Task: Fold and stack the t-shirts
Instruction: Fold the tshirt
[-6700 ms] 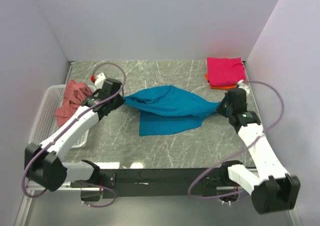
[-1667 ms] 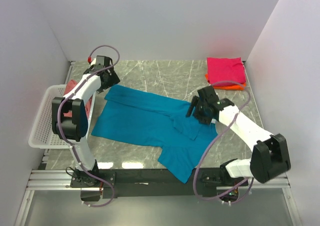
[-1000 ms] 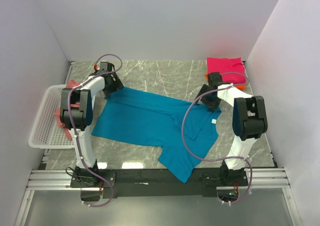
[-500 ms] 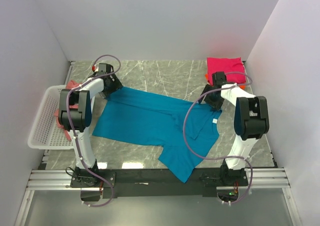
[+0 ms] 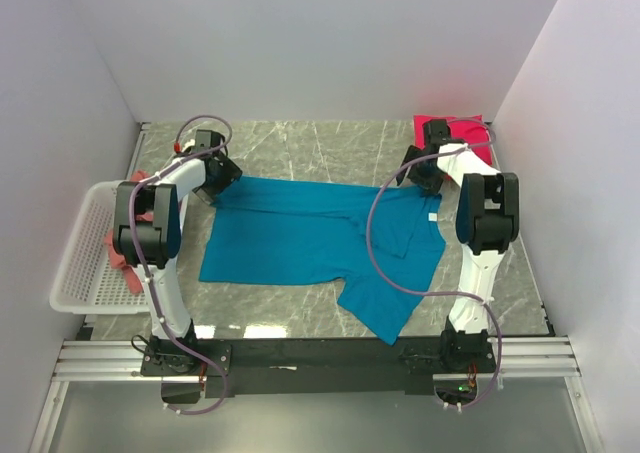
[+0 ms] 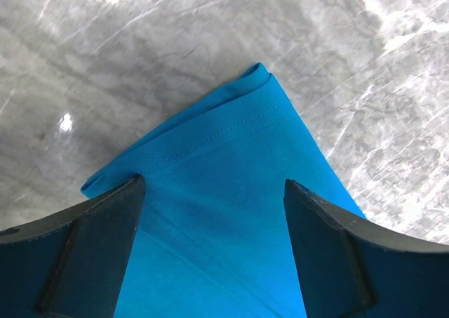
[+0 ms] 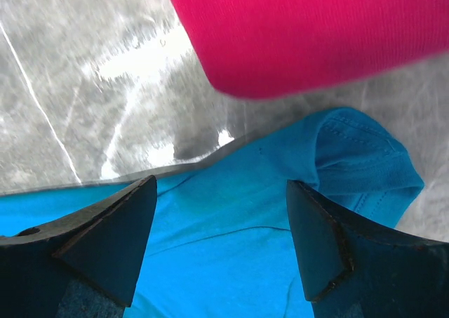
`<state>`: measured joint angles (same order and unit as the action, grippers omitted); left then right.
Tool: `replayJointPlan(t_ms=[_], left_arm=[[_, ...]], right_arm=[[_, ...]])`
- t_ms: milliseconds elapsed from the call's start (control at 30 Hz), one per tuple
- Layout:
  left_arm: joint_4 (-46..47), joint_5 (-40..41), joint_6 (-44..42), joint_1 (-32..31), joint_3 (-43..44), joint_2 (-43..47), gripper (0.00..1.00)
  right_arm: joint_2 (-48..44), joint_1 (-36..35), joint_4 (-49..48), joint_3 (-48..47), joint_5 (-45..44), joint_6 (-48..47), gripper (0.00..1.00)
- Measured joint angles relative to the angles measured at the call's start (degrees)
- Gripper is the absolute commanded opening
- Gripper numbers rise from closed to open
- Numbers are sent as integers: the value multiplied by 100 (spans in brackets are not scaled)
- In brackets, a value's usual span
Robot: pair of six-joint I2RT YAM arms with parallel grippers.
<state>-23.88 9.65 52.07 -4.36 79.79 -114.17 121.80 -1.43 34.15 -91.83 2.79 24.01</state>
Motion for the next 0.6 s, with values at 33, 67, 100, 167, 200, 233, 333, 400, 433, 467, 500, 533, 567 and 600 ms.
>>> replayJointPlan(t_ms=[33, 67, 100, 167, 200, 233, 333, 400, 433, 467, 500, 533, 567, 600], left_arm=[[-15, 0, 28, 0, -15, 13, 87], [-42, -2, 61, 0, -20, 24, 87], [-63, -2, 79, 0, -20, 28, 87], [-114, 4, 79, -2, -4, 33, 87], [-175, 22, 74, -7, 28, 33, 87], [-256, 50, 66, -11, 74, 33, 87], [-540, 146, 4, -31, 326, 33, 88], [-678, 223, -61, -42, 573, 39, 91], [-732, 254, -94, -57, 702, 63, 92], [-765, 286, -129, -76, 800, 98, 94], [-820, 326, -177, -111, 914, 166, 95], [-866, 365, -195, -157, 994, 234, 99], [-898, 420, -219, -212, 1058, 313, 99], [-940, 474, -240, -289, 1099, 420, 99]], right_arm=[[33, 9, 11, -55, 15, -17, 81], [55, 20, 15, -101, 33, -39, 81], [63, 24, 17, -116, 48, -61, 81], [63, 28, 24, -127, 72, -116, 81], [63, 31, 55, -155, 76, -138, 81], [63, 31, 74, -184, 72, -162, 81], [44, 42, 140, -286, 72, -254, 81], [-42, 46, 151, -297, 94, -291, 81], [-111, 50, 170, -297, 107, -297, 81], [-219, 52, 181, -291, 129, -308, 81], [-363, 52, 166, -256, 142, -310, 81], [-564, 52, 116, -155, 166, -310, 81], [-817, 52, 94, -28, 192, -306, 81], [-1099, 52, 15, 144, 212, -297, 81]])
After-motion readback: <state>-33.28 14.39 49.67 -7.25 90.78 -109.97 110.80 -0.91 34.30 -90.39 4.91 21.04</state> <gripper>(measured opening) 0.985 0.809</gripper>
